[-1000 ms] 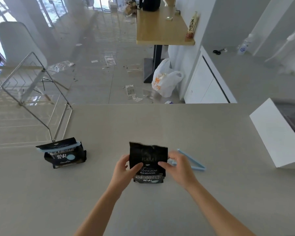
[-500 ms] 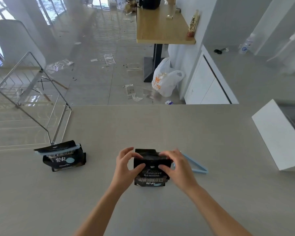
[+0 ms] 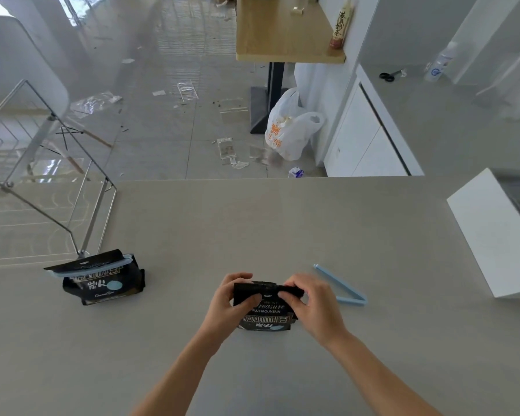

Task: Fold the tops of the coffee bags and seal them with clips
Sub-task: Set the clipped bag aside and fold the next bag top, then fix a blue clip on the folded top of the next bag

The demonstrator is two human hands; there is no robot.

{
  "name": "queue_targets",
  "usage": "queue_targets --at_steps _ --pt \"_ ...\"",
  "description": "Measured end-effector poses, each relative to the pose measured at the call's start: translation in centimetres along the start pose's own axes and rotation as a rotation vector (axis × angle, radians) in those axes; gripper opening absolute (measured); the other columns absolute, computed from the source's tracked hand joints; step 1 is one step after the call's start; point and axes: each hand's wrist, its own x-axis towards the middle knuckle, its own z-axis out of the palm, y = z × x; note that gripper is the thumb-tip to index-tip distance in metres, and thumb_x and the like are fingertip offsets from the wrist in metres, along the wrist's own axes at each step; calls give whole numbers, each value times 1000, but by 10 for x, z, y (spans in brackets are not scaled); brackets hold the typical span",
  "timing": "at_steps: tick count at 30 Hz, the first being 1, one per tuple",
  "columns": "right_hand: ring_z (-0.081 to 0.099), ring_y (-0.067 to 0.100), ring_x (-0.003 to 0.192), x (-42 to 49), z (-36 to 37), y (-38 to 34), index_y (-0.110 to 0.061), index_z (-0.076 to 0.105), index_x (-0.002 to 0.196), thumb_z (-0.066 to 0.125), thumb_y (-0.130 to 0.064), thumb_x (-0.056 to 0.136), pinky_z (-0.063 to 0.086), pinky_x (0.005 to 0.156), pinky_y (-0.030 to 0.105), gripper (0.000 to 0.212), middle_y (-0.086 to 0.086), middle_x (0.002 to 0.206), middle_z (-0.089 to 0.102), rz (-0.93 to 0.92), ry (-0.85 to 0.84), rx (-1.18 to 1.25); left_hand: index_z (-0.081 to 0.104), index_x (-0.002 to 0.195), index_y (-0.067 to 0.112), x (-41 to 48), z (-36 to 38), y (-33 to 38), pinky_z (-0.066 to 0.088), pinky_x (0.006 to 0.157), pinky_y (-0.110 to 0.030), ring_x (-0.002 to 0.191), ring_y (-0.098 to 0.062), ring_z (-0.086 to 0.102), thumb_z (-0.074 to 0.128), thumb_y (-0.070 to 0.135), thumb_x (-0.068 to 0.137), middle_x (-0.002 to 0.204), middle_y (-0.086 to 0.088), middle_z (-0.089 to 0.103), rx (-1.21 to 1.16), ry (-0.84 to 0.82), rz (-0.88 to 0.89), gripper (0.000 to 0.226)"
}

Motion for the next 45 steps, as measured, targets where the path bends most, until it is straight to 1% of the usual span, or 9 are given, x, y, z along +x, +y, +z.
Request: queue_targets --at_steps 9,14,16,19,23,27,33,37,45 --pt "56 4 71 26 4 -10 -25 70 85 72 -22 80 46 65 27 6 -17 75 60 -10 -124 31 70 76 7 10 8 1 49 88 -44 101 -28 57 73 5 76 101 -1 61 35 66 29 4" --pt "59 3 87 19 -11 20 -33 66 90 73 -31 79 47 75 20 13 -16 87 66 38 -210 117 67 77 7 12 3 -2 46 92 -43 104 -27 55 69 8 81 102 -1 60 94 4 46 5" --pt "56 -2 102 12 -20 42 -36 66 91 68 -44 79 41 85 13 14 -20 98 65 152 -159 195 64 79 3 11 4 -4 46 93 -45 105 -30 54 66 7 84 103 -3 58 104 -18 41 7" --pt "57 11 109 3 -28 84 -27 67 91 62 -33 85 42 94 27 10 -8 103 66 383 51 285 64 87 1 13 1 -1 46 93 -50 104 -33 54 62 8 87 102 -10 57 115 -58 39 7" --pt "51 26 111 -22 -26 129 -23 59 107 75 -25 75 44 81 35 36 0 113 58 584 3 -272 61 95 0 11 -1 3 45 95 -50 107 -34 52 59 7 89 108 -15 54 93 -90 7 10" --pt "49 30 112 -42 -19 144 -16 65 91 72 -2 74 42 90 36 24 5 123 57 453 64 -324 57 97 10 6 -9 0 45 92 -31 119 -24 47 53 3 91 125 -7 51 56 -190 -59 9" --pt "55 22 74 -18 -37 107 -10 64 81 63 1 86 48 60 17 12 11 80 61 665 101 519 56 82 9 -3 -10 -5 47 86 -27 107 -17 56 54 3 91 126 -4 54 -3 -145 -76 11" --pt "64 8 81 -11 -53 60 -8 68 83 66 1 82 53 72 16 10 4 95 69 443 -5 593 63 81 10 -4 -5 -9 51 79 -25 98 -16 62 59 4 88 122 -2 61 -84 -36 -84 9" --pt "64 3 91 -19 -41 17 -28 69 79 76 -5 75 44 83 8 25 -13 97 68 67 34 109 68 98 18 -7 2 -9 50 89 -35 99 -19 63 58 0 87 117 -6 62 -146 59 -60 23"
